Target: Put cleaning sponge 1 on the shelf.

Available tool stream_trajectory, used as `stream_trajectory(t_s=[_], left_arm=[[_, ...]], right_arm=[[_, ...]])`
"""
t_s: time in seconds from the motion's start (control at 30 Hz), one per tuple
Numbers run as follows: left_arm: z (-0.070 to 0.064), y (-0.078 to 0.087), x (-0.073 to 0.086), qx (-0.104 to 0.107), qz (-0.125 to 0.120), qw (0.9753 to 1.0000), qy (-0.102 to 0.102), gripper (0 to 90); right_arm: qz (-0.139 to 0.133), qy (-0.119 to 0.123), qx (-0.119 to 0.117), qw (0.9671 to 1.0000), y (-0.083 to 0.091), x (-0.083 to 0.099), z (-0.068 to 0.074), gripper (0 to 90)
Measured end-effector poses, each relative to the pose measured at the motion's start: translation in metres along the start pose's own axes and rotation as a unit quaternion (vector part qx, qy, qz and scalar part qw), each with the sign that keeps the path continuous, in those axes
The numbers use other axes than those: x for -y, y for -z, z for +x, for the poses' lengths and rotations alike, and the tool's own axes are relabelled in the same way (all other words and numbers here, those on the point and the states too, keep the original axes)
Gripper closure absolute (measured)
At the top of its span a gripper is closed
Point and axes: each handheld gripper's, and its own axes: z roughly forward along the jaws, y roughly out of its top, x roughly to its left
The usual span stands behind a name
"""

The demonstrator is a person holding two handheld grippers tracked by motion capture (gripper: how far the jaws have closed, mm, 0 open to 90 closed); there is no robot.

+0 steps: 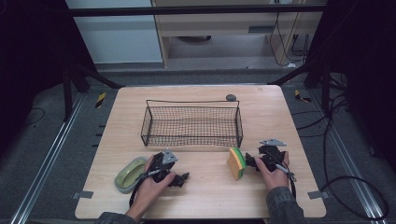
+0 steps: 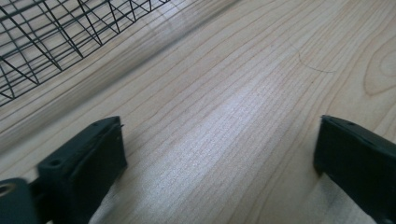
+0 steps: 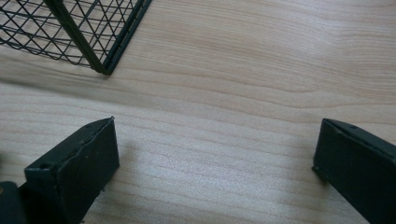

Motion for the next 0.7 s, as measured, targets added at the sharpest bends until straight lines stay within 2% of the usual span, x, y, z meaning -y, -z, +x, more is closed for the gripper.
stream_trajectory(t_s=[0.07, 0.2, 0.27, 0.3, 0.33, 0.37, 0.5, 0.57, 0.7], left_arm=[[-0.001, 0.004, -0.001, 0.003, -0.013, 0.9999, 0.000, 4.0], [-0.002, 0.018, -0.007, -0.016, -0.061, 0.9979, -0.012, 8.4], [-0.002, 0.026, -0.009, -0.022, -0.068, 0.9972, -0.020, 8.6], [-0.002, 0.030, -0.010, -0.024, -0.070, 0.9971, -0.016, 8.6], [-0.002, 0.033, -0.011, -0.023, -0.066, 0.9974, -0.014, 8.7], [-0.001, 0.036, -0.014, -0.022, -0.054, 0.9981, -0.019, 8.7], [0.007, 0.046, -0.030, -0.028, -0.003, 0.9995, -0.016, 8.7], [0.013, 0.052, -0.037, -0.041, 0.019, 0.9987, -0.024, 7.9], [0.030, 0.069, -0.043, -0.060, 0.052, 0.9967, -0.014, 6.8]], right_arm=[[0.000, 0.001, -0.002, 1.0000, 0.000, 0.000, 0.000, 0.4], [0.000, 0.018, -0.017, 0.9997, 0.000, 0.000, -0.003, 0.4], [-0.001, 0.021, -0.021, 0.9995, 0.000, 0.000, -0.004, 0.4], [-0.001, 0.022, -0.021, 0.9995, 0.000, 0.000, -0.004, 0.4], [-0.001, 0.023, -0.023, 0.9995, 0.000, 0.000, -0.004, 0.4], [0.000, 0.024, -0.023, 0.9994, 0.000, 0.000, -0.004, 0.4], [0.004, 0.031, -0.029, 0.9991, 0.000, -0.001, -0.005, 0.4], [0.005, 0.031, -0.030, 0.9991, 0.000, -0.001, -0.005, 0.4], [0.006, 0.039, -0.035, 0.9986, 0.001, 0.000, -0.005, 0.4]])
